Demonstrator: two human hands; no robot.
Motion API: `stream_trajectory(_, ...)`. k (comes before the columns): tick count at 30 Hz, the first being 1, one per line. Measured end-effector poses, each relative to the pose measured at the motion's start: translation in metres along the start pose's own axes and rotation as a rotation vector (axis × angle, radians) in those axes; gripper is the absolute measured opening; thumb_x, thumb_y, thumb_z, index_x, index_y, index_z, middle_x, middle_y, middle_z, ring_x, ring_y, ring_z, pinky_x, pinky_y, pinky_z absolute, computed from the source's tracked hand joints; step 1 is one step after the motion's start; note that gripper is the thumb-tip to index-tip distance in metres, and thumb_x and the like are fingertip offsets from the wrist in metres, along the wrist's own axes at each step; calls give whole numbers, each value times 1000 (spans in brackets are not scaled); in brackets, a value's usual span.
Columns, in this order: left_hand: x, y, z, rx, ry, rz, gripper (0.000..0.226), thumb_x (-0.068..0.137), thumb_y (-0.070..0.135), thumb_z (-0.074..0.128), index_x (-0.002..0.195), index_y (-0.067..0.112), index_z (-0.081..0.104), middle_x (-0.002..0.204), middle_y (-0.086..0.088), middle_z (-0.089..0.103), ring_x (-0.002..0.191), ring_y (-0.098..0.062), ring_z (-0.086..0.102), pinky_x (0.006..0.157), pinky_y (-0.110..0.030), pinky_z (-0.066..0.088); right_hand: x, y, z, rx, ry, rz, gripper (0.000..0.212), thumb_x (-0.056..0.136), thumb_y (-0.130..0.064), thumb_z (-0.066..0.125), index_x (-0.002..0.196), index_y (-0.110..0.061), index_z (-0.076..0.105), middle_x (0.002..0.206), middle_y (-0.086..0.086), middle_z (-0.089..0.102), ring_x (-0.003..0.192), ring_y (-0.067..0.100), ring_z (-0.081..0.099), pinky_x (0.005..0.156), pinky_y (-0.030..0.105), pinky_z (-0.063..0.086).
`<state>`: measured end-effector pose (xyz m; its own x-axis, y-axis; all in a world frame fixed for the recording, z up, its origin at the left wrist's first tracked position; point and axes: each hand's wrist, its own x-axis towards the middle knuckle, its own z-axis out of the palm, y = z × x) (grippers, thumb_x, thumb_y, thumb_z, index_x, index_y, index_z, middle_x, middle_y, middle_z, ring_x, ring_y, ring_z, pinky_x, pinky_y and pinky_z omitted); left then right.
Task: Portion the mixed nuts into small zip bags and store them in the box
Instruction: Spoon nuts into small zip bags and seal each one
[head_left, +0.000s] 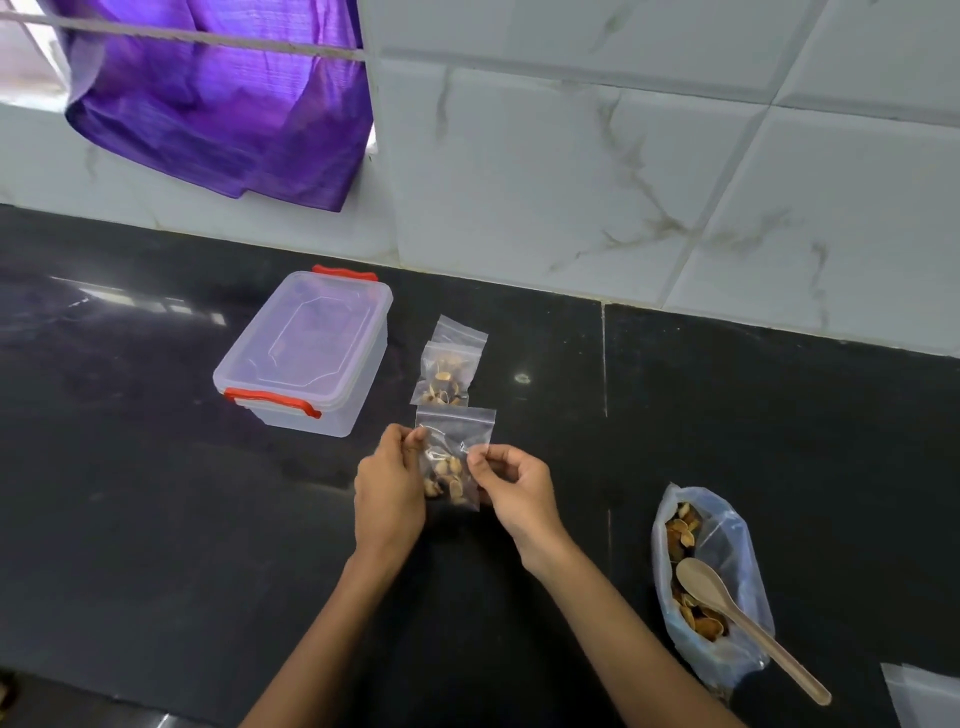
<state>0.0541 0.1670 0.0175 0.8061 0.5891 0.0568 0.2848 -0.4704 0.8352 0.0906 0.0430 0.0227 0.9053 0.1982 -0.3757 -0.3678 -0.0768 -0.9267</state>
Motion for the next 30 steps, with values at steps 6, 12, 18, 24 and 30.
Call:
stream_trajectory(6,53,-13,14,253,35,-77,25,102,34,36,93,17,51,83,-2,64,75,-24,61,68,-40,48,54,-10,25,29,114,25,28,82,-15,73,75,-14,46,72,2,64,55,9,53,48,14,46)
stream_trajectory(12,78,-20,26,470,-10,-66,23,103,29,32,97,13,48,83,-7,64,71,-25,57,62,-37,43,82,-9,35,-126,244,-18,44,76,-18,79,65,-16,37,74,8,70,53,13,55,58,35,52)
stream_trajectory(18,78,-16,28,482,-11,-89,17,102,23,37,103,11,49,93,-9,66,81,-27,62,63,-35,39,85,-6,34,-181,302,-28,37,71,-28,83,60,-15,49,70,8,67,59,17,61,62,42,57)
stream_trajectory(24,55,-5,24,304,66,-73,20,100,30,41,104,13,51,92,-5,66,74,-19,60,64,-33,44,64,-8,23,-178,324,-76,31,72,-29,82,63,-16,55,71,-3,64,65,14,61,70,40,57)
stream_trajectory(30,13,21,22,238,54,39,21,100,35,41,96,17,52,83,7,59,73,-16,58,64,-34,45,16,-25,-7,-164,330,-117,29,73,-31,80,67,-16,56,80,1,67,73,9,62,72,35,55)
